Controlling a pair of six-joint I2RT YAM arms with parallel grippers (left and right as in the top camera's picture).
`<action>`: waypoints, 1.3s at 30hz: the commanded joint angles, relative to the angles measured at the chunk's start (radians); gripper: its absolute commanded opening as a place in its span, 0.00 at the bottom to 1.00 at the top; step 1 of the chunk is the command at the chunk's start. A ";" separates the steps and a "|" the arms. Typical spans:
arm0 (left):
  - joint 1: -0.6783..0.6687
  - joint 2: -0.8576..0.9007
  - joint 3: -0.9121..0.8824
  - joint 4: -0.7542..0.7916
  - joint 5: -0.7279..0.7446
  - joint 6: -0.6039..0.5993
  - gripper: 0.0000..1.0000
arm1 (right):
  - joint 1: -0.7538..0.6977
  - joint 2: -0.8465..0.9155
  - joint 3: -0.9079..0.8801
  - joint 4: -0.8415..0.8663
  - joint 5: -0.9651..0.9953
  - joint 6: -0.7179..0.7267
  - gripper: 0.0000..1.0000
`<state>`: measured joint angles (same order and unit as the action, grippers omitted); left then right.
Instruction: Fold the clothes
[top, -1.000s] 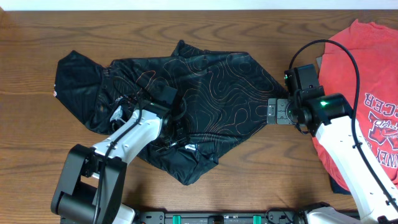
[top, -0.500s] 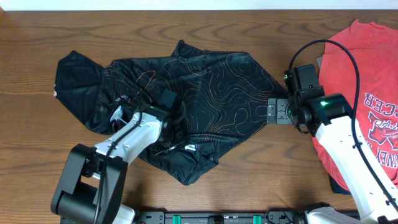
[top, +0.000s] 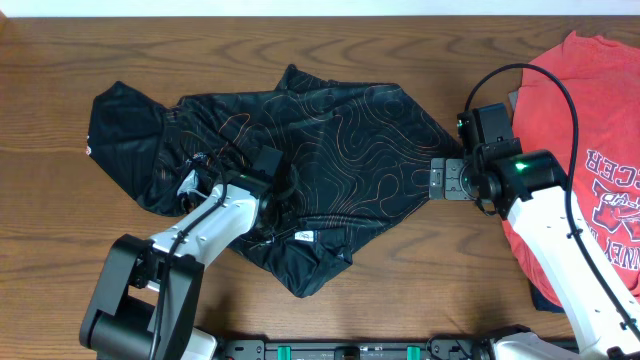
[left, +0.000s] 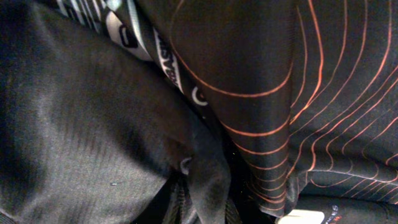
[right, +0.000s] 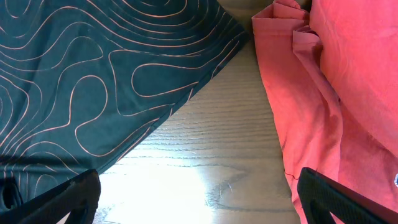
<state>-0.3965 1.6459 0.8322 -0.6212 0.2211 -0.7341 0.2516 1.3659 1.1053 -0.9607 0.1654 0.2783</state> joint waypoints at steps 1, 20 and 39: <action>-0.001 -0.018 -0.016 -0.006 -0.013 0.024 0.19 | -0.009 -0.006 0.005 0.000 0.003 0.013 0.99; 0.009 -0.128 -0.030 -0.009 -0.031 0.025 0.49 | -0.009 -0.006 0.005 -0.001 0.003 0.013 0.99; 0.007 -0.062 -0.048 0.023 -0.031 0.015 0.41 | -0.009 -0.006 0.005 -0.001 0.003 0.013 0.99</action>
<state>-0.3935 1.5635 0.7929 -0.6064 0.2028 -0.7155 0.2516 1.3659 1.1053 -0.9607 0.1654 0.2783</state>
